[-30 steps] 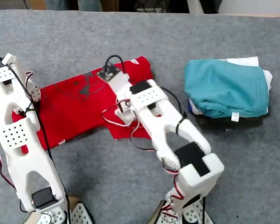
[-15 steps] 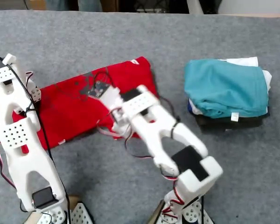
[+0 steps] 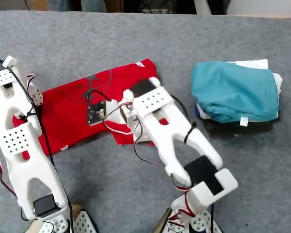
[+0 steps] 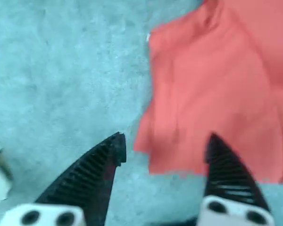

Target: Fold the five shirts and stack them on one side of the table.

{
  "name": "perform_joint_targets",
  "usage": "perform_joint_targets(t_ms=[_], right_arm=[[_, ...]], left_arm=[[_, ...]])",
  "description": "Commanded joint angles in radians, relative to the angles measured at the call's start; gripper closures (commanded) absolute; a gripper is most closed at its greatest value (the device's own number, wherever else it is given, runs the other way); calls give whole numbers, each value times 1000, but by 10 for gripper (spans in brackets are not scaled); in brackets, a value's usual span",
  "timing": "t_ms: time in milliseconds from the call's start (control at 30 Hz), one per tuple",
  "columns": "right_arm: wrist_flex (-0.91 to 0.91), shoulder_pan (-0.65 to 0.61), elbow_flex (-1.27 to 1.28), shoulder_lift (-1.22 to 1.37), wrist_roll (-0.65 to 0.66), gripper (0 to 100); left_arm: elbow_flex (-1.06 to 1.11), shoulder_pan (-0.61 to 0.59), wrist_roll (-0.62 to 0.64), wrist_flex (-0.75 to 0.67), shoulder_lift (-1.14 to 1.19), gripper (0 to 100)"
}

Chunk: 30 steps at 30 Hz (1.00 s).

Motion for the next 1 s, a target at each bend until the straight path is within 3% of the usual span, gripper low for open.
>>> perform_joint_targets(t_ms=[0,233,467,633,700,967], right_arm=[[-149,15,84,2,17,701],[-417,18,280,48,15,814],[-391,40,193,133,15,878],[-433,66,145,159,-12,988],[-460,87,111,168,-54,974],[-115,98,-389,317,-92,985]], left_arm=[[5,-5,-2,2,2,971],[5,-5,-2,2,2,971],[5,-5,-2,2,2,971],[5,-5,-2,2,2,971],[5,-5,-2,2,2,971],[5,-2,-2,2,-2,971]])
